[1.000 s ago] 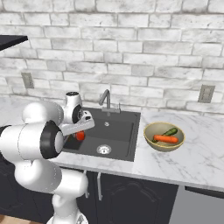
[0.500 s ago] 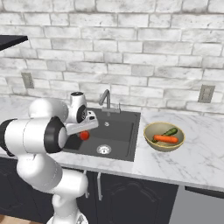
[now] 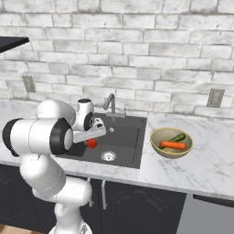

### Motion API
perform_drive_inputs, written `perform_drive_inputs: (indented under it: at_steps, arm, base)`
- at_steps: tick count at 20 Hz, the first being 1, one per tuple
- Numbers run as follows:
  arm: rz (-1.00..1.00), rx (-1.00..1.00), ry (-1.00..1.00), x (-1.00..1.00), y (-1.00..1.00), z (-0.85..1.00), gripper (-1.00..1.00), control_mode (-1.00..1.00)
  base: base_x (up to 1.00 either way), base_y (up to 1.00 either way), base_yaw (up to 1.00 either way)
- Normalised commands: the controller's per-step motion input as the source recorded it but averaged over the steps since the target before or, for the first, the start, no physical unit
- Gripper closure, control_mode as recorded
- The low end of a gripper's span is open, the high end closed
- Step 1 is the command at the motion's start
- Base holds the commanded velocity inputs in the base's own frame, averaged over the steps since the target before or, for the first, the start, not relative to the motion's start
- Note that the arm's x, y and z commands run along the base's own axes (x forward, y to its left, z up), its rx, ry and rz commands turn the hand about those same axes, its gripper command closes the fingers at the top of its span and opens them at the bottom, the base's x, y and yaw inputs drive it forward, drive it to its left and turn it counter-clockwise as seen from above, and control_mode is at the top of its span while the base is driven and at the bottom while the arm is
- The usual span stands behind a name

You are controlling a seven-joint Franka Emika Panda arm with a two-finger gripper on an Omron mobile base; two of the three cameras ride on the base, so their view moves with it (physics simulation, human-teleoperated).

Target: There is a mixed pile of frozen fruits and vegetables on the counter. Locate all the frozen vegetables and place the items in a bowl on the counter. Take all the frozen fruits and defrost them in a running sink.

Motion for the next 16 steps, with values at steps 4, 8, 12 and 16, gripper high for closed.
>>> perform_drive_inputs:
  at_steps: [4,8,12,16]
  arm:
    - [-0.01,0.0,0.0,0.06,-0.16,-0.16,1.0,-1.0]
    - [-0.01,0.0,0.0,0.04,-0.15,-0.18,1.0,-1.0]
    - [-0.01,-0.01,-0.02,0.02,-0.06,-0.18,1.0,-1.0]
    - [0.0,-0.03,-0.04,0.0,0.0,-0.18,1.0,-1.0]
  base:
    - [0.0,0.0,0.0]
    - [0.0,0.0,0.0]
    - [0.0,0.0,0.0]
    - [0.0,0.0,0.0]
